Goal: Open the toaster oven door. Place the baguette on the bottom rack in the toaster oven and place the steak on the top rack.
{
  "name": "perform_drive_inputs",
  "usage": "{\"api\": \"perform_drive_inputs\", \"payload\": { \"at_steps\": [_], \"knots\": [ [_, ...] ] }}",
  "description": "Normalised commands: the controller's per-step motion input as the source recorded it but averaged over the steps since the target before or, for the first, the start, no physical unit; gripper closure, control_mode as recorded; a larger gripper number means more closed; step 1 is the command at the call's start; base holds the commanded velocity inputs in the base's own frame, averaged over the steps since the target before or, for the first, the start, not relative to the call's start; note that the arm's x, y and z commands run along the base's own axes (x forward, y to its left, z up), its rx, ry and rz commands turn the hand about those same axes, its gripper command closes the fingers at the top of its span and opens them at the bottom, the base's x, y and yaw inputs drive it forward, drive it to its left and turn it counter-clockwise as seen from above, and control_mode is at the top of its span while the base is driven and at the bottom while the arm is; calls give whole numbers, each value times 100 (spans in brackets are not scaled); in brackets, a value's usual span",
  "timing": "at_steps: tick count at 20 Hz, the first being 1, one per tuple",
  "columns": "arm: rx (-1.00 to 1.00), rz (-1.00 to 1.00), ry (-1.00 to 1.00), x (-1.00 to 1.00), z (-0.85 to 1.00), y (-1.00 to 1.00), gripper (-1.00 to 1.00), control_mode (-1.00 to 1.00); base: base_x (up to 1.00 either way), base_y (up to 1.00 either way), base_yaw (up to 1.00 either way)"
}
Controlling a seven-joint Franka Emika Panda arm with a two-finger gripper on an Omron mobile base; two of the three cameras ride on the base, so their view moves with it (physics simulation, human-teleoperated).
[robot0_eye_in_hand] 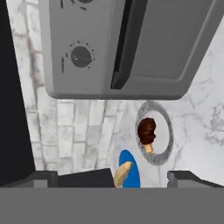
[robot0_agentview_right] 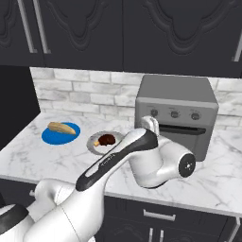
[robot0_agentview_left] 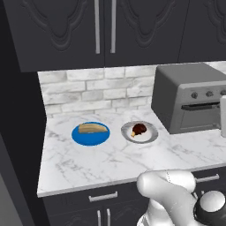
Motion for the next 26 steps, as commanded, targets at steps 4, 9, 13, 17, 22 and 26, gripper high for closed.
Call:
{"api": "perform_drive_inputs", "payload": {
  "at_steps": [4, 9, 13, 17, 22, 26],
  "knots": [
    [14, 0, 1, 20, -6, -37, -100, -100, 0, 0, 0],
    [11, 0, 0, 7, 0, -41, -100, -100, 0, 0, 0],
    [5, -1, 0, 0, 0, -20, -100, -100, 0, 0, 0],
    [3, 0, 6, 0, -2, -18, -100, -100, 0, 0, 0],
    [2, 0, 12, 2, -8, -19, -100, -100, 0, 0, 0],
    [3, 0, 9, 8, -15, -12, -100, -100, 0, 0, 0]
  ]
}}
